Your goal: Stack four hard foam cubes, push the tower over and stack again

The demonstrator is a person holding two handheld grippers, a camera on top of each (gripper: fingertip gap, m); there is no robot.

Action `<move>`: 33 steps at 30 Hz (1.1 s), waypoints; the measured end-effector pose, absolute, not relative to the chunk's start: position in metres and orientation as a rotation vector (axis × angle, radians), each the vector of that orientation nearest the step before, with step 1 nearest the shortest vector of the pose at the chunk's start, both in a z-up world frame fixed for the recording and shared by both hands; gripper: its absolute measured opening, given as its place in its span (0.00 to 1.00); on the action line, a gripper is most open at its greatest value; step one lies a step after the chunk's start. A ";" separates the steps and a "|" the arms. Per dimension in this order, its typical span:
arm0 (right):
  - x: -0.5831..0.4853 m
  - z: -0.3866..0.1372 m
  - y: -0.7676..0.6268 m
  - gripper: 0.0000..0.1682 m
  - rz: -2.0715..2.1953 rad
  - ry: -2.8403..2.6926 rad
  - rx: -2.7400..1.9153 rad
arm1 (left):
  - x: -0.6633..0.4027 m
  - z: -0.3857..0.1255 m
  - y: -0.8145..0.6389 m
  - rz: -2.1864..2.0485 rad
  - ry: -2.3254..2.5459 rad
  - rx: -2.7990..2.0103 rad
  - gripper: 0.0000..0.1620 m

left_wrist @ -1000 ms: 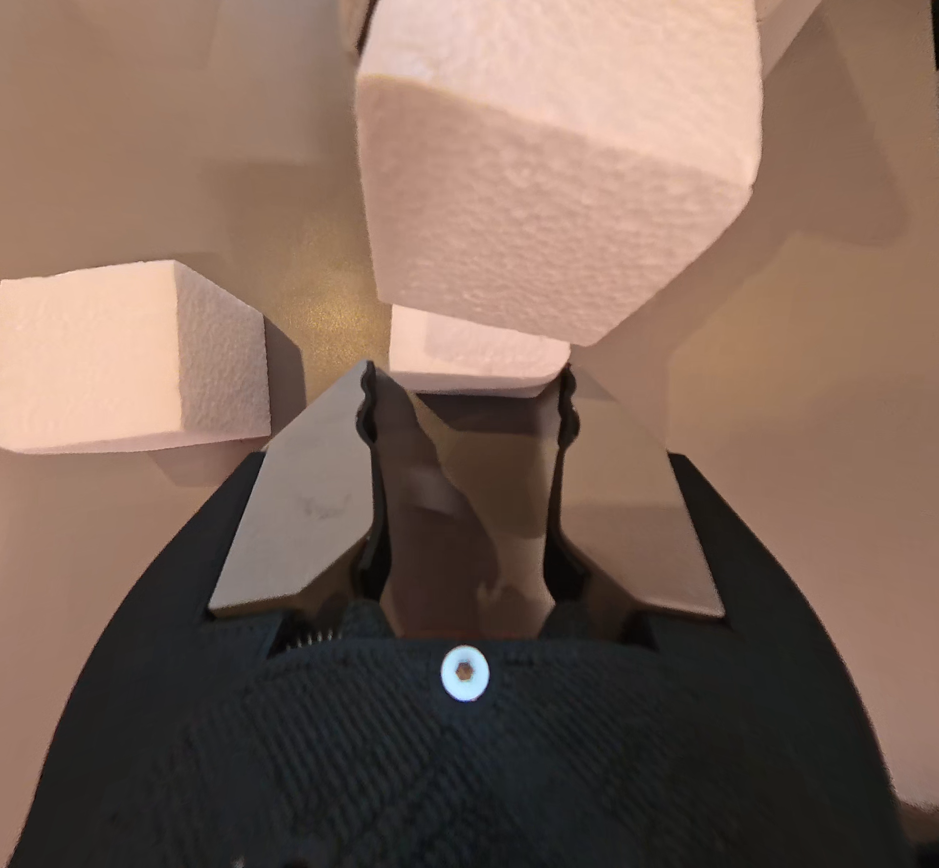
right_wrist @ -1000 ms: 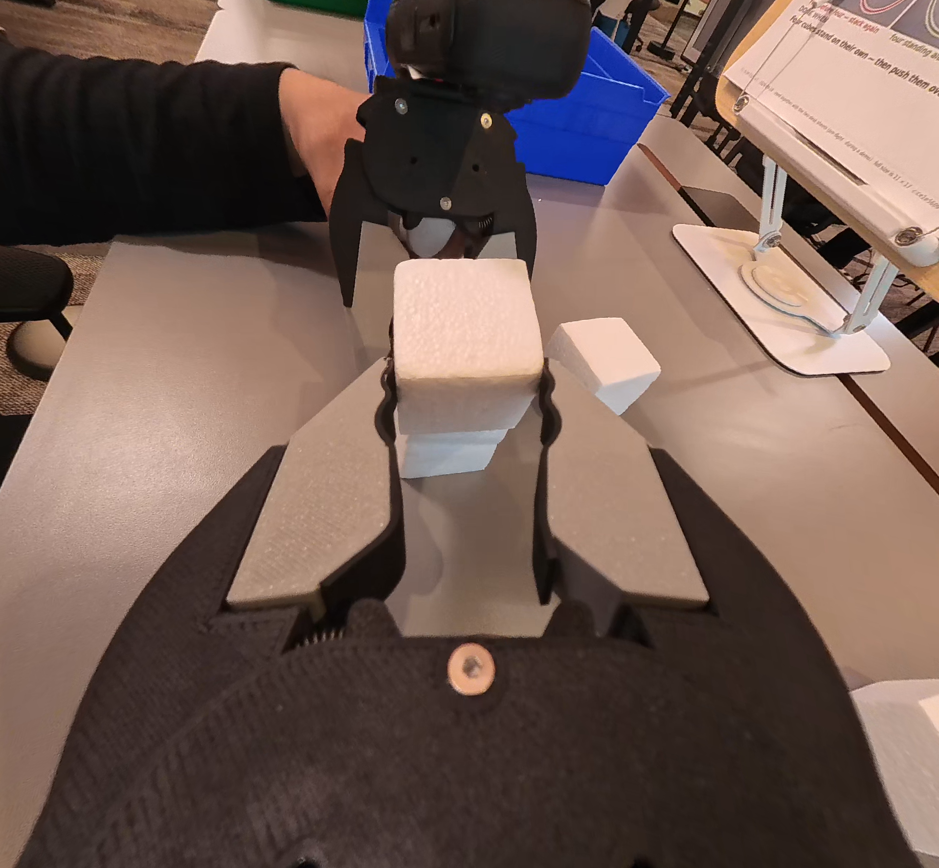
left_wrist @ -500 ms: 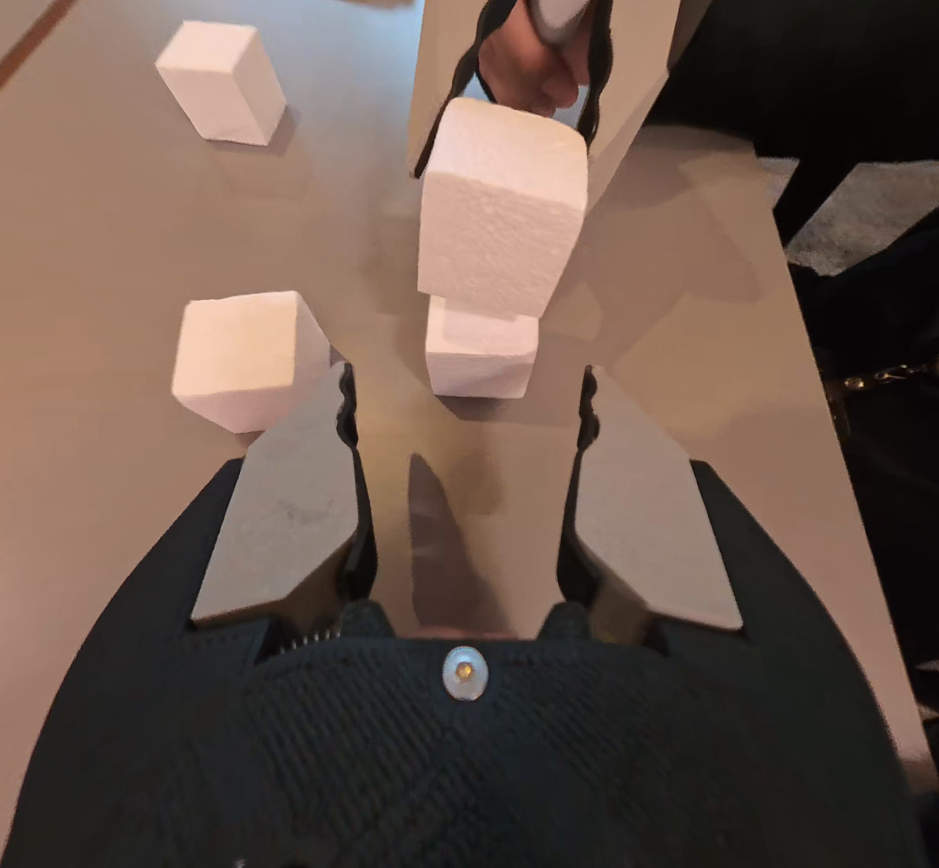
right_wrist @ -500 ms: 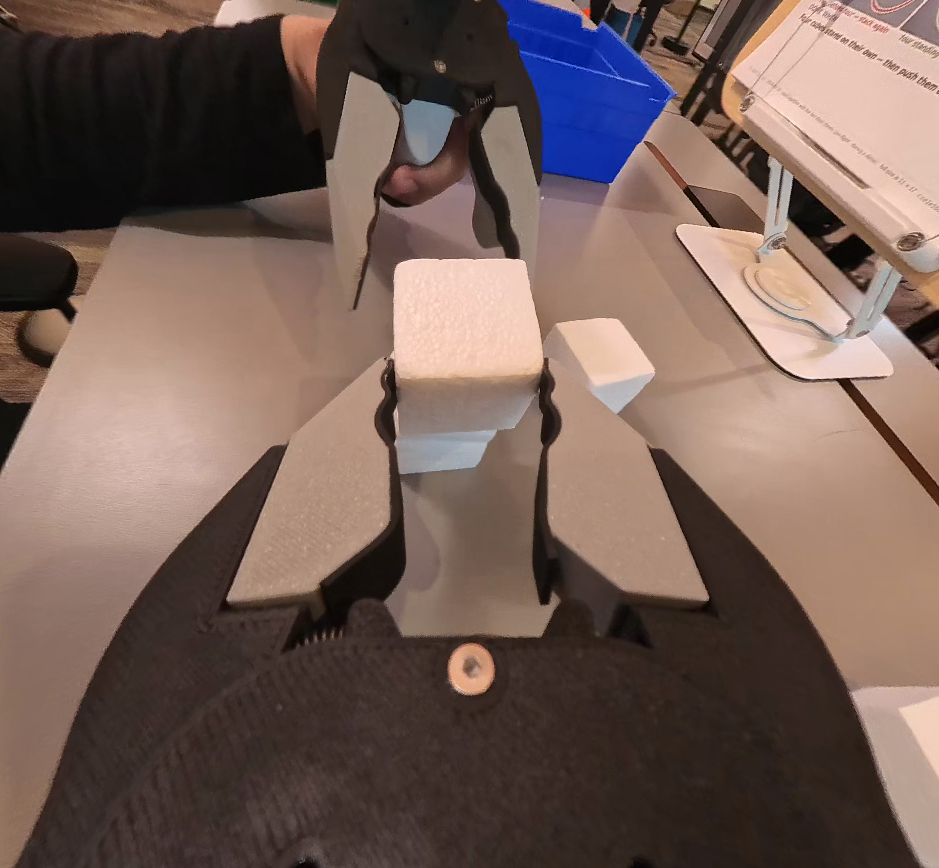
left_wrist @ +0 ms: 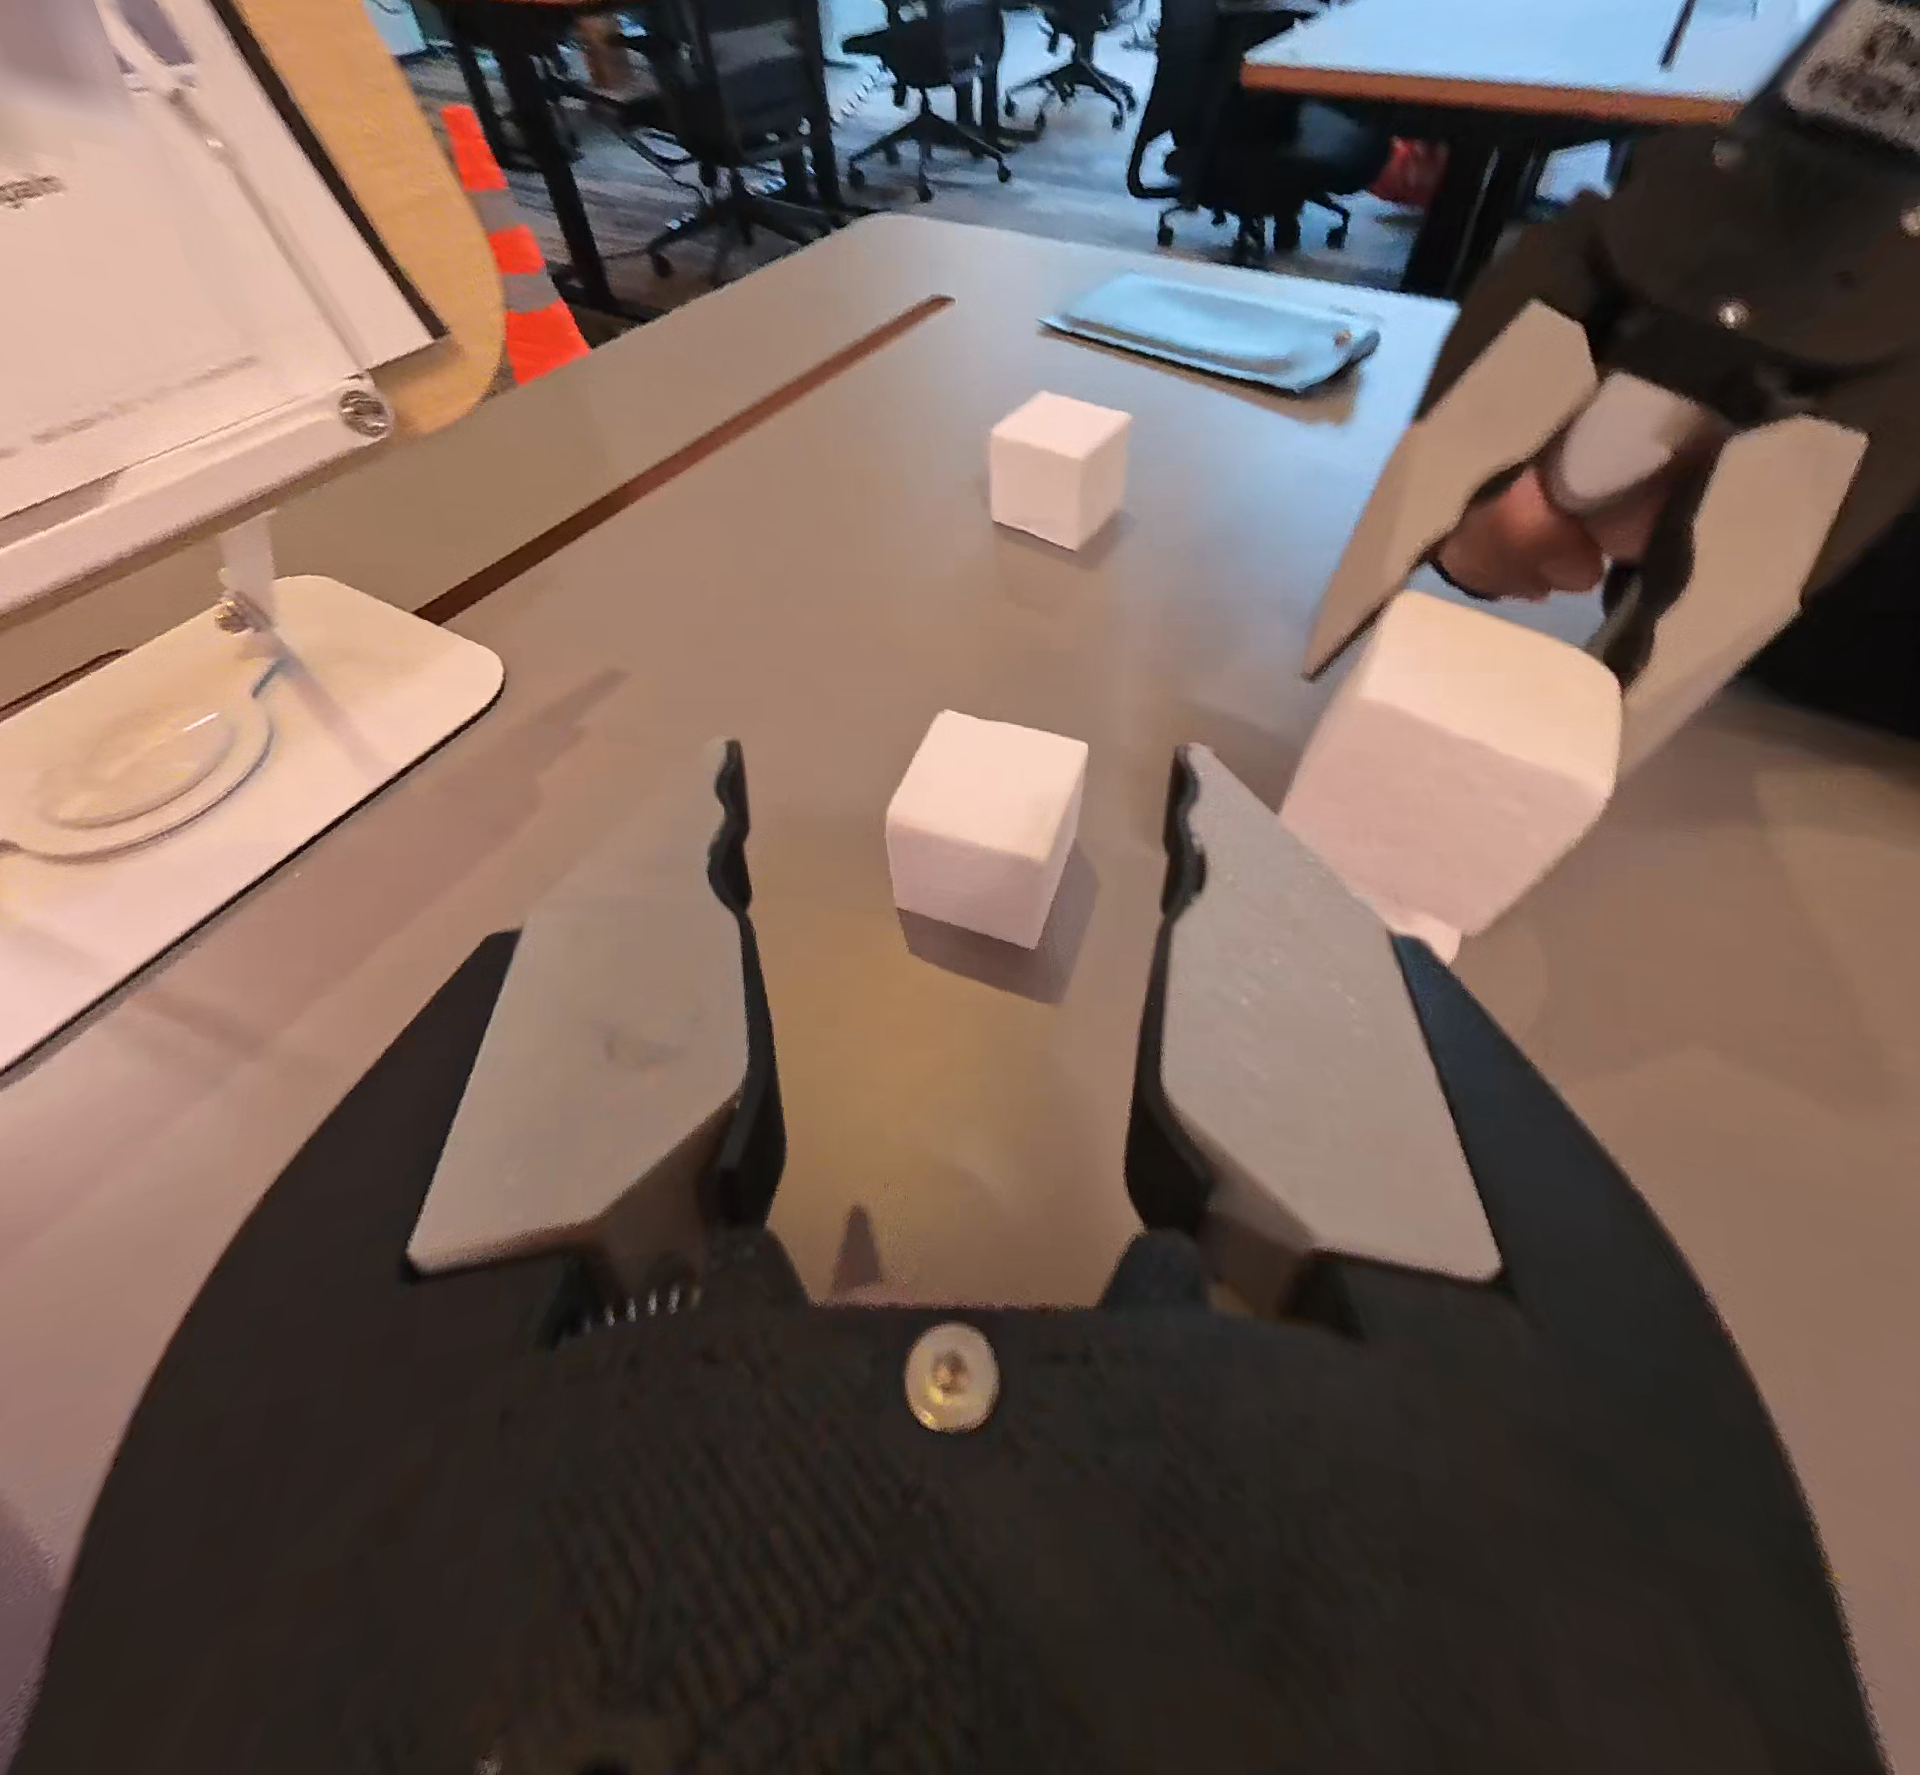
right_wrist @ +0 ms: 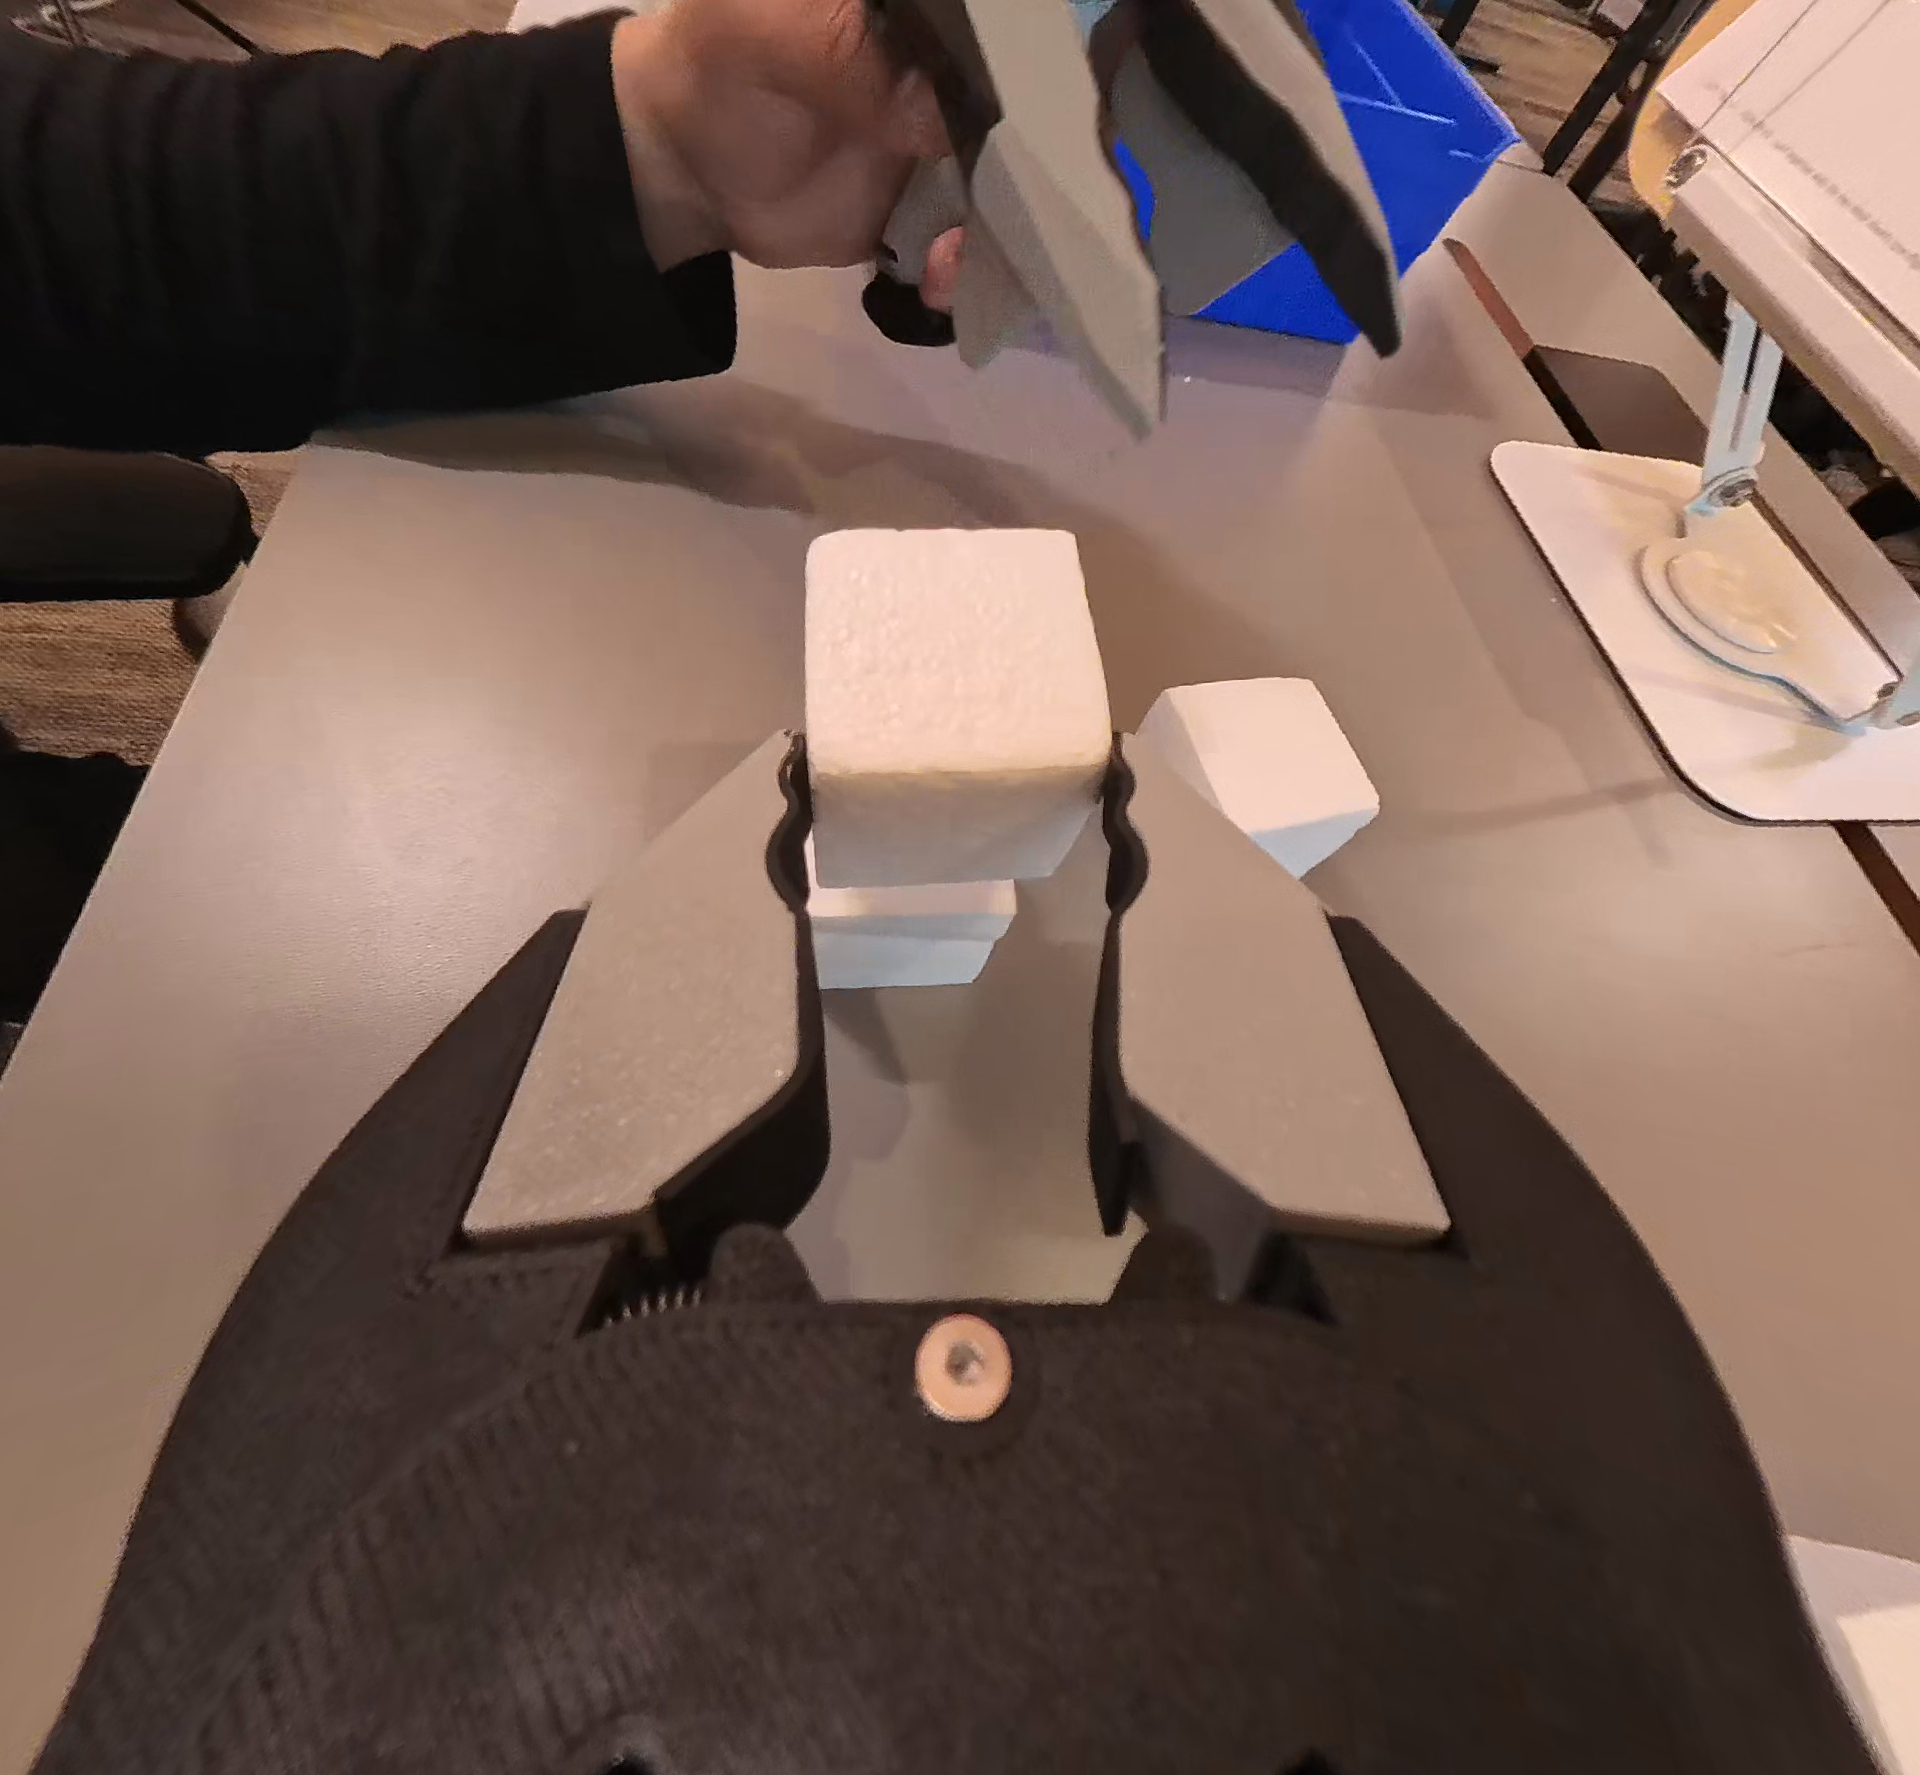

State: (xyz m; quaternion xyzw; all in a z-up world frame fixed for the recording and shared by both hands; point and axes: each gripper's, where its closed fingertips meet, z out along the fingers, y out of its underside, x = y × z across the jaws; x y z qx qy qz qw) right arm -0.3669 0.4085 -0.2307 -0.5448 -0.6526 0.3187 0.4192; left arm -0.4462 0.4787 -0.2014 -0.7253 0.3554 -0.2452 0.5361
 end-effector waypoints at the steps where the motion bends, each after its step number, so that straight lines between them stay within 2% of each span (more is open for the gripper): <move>1: -0.367 -0.232 0.407 0.32 0.801 -1.642 -1.368 | -0.448 -0.200 0.482 -0.596 0.808 -1.729 0.47; 9: -0.366 -0.240 0.407 0.32 0.767 -1.674 -1.394 | -0.447 -0.220 0.490 -0.595 0.779 -1.829 0.46; 33: -0.368 -0.245 0.407 0.32 0.773 -1.666 -1.411 | -0.441 -0.234 0.489 -0.556 0.834 -1.881 0.47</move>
